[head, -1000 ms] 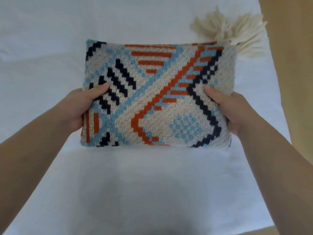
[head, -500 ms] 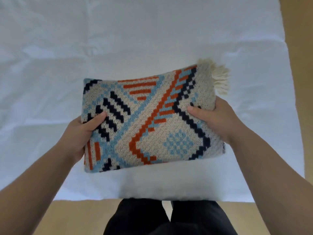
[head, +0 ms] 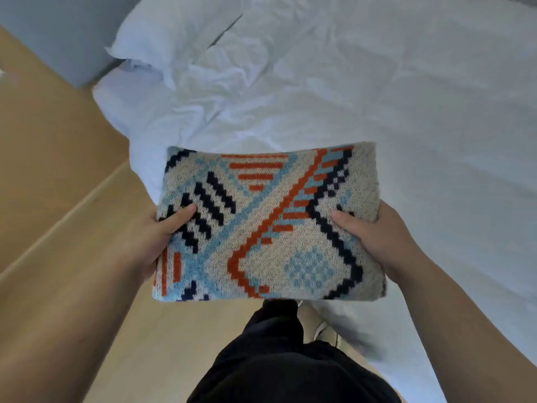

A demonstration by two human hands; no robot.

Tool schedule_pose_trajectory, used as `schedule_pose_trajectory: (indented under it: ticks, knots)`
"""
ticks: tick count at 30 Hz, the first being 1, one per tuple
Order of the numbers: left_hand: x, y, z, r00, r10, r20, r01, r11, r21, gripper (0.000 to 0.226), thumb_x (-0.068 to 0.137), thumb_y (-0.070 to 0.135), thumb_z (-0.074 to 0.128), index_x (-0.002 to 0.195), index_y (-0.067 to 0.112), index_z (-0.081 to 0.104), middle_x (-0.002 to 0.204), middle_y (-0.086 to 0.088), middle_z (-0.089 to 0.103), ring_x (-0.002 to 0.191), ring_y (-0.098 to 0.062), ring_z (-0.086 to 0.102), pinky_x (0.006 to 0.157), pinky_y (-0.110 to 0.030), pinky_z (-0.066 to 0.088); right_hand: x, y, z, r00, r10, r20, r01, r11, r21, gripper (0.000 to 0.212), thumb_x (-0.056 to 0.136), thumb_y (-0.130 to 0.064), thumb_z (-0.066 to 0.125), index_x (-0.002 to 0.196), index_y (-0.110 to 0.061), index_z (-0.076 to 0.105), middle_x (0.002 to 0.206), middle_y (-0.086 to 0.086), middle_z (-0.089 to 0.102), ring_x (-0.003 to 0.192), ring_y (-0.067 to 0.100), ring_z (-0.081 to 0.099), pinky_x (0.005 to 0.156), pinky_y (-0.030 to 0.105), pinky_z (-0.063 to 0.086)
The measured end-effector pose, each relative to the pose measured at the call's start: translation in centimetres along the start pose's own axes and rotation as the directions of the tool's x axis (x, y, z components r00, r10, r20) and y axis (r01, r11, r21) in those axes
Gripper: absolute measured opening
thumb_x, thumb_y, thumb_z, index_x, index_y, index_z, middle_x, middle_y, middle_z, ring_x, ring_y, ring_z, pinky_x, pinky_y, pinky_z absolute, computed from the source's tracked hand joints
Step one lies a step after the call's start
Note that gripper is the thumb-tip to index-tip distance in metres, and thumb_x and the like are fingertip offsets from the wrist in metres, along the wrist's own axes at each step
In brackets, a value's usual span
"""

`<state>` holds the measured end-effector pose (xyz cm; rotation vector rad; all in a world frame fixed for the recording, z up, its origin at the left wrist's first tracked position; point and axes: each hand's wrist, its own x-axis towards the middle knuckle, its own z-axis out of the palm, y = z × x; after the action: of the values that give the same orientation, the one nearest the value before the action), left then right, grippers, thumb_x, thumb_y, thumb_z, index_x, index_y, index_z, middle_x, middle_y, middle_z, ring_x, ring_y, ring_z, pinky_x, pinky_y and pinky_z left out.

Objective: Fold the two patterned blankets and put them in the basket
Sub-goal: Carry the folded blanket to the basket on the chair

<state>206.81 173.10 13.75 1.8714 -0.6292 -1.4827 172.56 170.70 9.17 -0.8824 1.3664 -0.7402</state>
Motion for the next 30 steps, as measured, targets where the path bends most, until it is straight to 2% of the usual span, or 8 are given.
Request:
schedule_pose_trajectory:
  ticks: [3, 6, 9, 12, 20, 22, 25, 30]
  knots:
    - [-4.5, -3.3, -5.9, 0.992, 0.011, -0.125, -0.022, 0.996, -0.084, 0.071, 0.058, 0.043, 0.092, 0.112, 0.008, 0.061, 0.088, -0.015, 0.076, 0.072, -0.029, 0.075, 0.056, -0.034, 0.060, -0.6, -1.2, 5.6, 0.990, -0.044, 0.133, 0.058, 0.993, -0.100, 0.051, 0.071, -0.038, 0.085, 0.117, -0.034, 0.063, 0.102, -0.010, 0.075, 0.088, 0.012, 0.074, 0.079, 0.039, 0.058]
    - [-8.7, -6.7, -12.0, 0.962, -0.022, -0.272, -0.032, 0.981, -0.192, 0.043, 0.080, 0.032, 0.076, 0.112, 0.008, 0.060, 0.092, -0.015, 0.077, 0.078, -0.031, 0.076, 0.062, -0.037, 0.062, -1.9, -2.6, 12.3, 0.962, -0.069, 0.263, 0.117, 0.978, -0.172, 0.052, 0.070, -0.038, 0.085, 0.116, -0.035, 0.062, 0.101, -0.011, 0.075, 0.085, 0.009, 0.073, 0.077, 0.037, 0.058]
    - [-12.6, -10.6, -18.5, 0.923, -0.040, -0.384, -0.078, 0.955, -0.286, 0.038, 0.086, 0.029, 0.071, 0.116, 0.007, 0.061, 0.099, -0.015, 0.076, 0.087, -0.033, 0.075, 0.067, -0.040, 0.063, -3.7, -3.4, 20.0, 0.911, -0.068, 0.408, 0.177, 0.956, -0.236, 0.053, 0.071, -0.041, 0.084, 0.118, -0.034, 0.061, 0.103, -0.011, 0.075, 0.086, 0.009, 0.073, 0.077, 0.037, 0.058]
    - [-16.4, -14.9, -24.8, 0.875, -0.078, -0.478, -0.141, 0.903, -0.406, 0.036, 0.088, 0.026, 0.070, 0.118, 0.007, 0.060, 0.101, -0.015, 0.076, 0.088, -0.032, 0.075, 0.063, -0.037, 0.062, -5.9, -3.6, 28.7, 0.856, -0.053, 0.515, 0.234, 0.927, -0.294, 0.054, 0.071, -0.041, 0.084, 0.119, -0.031, 0.061, 0.104, -0.010, 0.075, 0.090, 0.013, 0.073, 0.083, 0.044, 0.058]
    - [-27.4, -26.3, -41.4, 0.706, -0.235, -0.668, -0.289, 0.766, -0.574, 0.038, 0.085, 0.026, 0.072, 0.118, 0.008, 0.063, 0.101, -0.015, 0.076, 0.089, -0.032, 0.075, 0.066, -0.037, 0.062, -14.3, -1.0, 53.3, 0.650, 0.012, 0.760, 0.379, 0.862, -0.338, 0.055, 0.063, -0.046, 0.082, 0.114, -0.033, 0.064, 0.103, -0.012, 0.075, 0.095, 0.014, 0.072, 0.091, 0.047, 0.055]
    - [-29.7, -28.3, -44.8, 0.655, -0.275, -0.704, -0.326, 0.738, -0.591, 0.038, 0.085, 0.027, 0.073, 0.117, 0.010, 0.063, 0.100, -0.015, 0.077, 0.089, -0.032, 0.075, 0.065, -0.037, 0.062, -16.5, -0.4, 58.8, 0.581, 0.049, 0.812, 0.394, 0.857, -0.333, 0.049, 0.064, -0.044, 0.084, 0.108, -0.034, 0.065, 0.100, -0.013, 0.075, 0.092, 0.012, 0.073, 0.089, 0.045, 0.055]
    - [-31.6, -30.4, -49.2, 0.587, -0.319, -0.744, -0.369, 0.712, -0.597, 0.037, 0.086, 0.028, 0.073, 0.117, 0.011, 0.062, 0.099, -0.013, 0.077, 0.088, -0.032, 0.075, 0.069, -0.039, 0.062, -18.4, 0.1, 66.1, 0.503, 0.099, 0.859, 0.420, 0.840, -0.343, 0.055, 0.064, -0.047, 0.084, 0.111, -0.027, 0.064, 0.097, -0.013, 0.075, 0.086, 0.011, 0.073, 0.081, 0.039, 0.057]
    - [-32.3, -33.3, -55.8, 0.473, -0.408, -0.781, -0.432, 0.666, -0.608, 0.036, 0.087, 0.028, 0.073, 0.117, 0.011, 0.064, 0.099, -0.013, 0.077, 0.088, -0.033, 0.075, 0.075, -0.043, 0.061, -19.1, 1.2, 78.0, 0.365, 0.191, 0.911, 0.451, 0.820, -0.353, 0.028, 0.078, -0.024, 0.077, 0.103, -0.021, 0.066, 0.093, -0.005, 0.077, 0.085, 0.015, 0.074, 0.076, 0.041, 0.059]
